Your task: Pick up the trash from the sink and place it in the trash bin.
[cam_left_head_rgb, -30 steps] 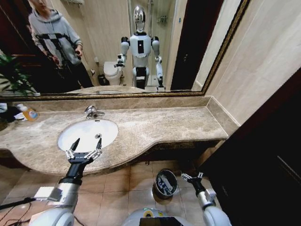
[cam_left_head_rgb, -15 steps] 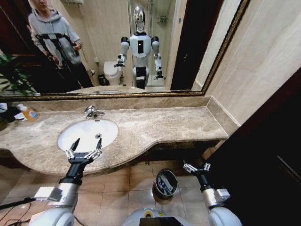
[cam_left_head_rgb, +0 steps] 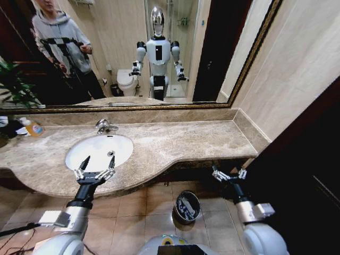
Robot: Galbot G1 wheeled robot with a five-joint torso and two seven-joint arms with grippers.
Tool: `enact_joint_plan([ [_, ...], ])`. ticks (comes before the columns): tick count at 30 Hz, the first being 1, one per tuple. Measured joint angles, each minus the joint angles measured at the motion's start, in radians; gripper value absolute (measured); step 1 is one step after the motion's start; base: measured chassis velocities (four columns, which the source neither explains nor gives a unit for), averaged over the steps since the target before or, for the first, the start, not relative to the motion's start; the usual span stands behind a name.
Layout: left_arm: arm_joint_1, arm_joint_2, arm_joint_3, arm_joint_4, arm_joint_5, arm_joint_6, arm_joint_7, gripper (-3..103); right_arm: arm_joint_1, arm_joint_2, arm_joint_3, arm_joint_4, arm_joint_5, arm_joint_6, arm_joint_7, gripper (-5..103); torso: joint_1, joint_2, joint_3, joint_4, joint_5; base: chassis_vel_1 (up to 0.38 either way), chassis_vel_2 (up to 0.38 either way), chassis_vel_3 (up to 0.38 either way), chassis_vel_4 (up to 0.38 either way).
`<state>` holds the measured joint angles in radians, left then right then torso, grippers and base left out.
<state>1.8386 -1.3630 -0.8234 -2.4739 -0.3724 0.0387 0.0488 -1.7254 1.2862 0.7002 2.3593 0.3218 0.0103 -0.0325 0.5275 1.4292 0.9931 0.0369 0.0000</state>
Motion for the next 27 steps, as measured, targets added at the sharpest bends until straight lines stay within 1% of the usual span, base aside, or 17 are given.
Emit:
enact_joint_plan([
  [2, 0.000, 0.000, 0.000, 0.000, 0.000, 0.000, 0.000, 100, 0.039, -0.013, 0.004, 0.023, 0.006, -0.054, -0.014, 100, 0.000, 0.000, 0.000, 0.0000, 0.0000, 0.000, 0.000, 0.000, 0.000],
  [6, 0.000, 0.000, 0.000, 0.000, 0.000, 0.000, 0.000, 100, 0.055, -0.016, 0.005, 0.029, 0.005, -0.081, -0.027, 100, 0.000, 0.000, 0.000, 0.0000, 0.0001, 0.000, 0.000, 0.000, 0.000],
  [17, 0.000, 0.000, 0.000, 0.000, 0.000, 0.000, 0.000, 100, 0.051, -0.010, 0.000, 0.024, -0.001, -0.077, -0.027, 100, 0.000, 0.000, 0.000, 0.0000, 0.0000, 0.000, 0.000, 0.000, 0.000],
  [27, 0.000, 0.000, 0.000, 0.000, 0.000, 0.000, 0.000, 100, 0.028, -0.001, -0.001, 0.014, -0.029, -0.076, -0.009, 100, 0.000, 0.000, 0.000, -0.0001, 0.0000, 0.000, 0.000, 0.000, 0.000],
])
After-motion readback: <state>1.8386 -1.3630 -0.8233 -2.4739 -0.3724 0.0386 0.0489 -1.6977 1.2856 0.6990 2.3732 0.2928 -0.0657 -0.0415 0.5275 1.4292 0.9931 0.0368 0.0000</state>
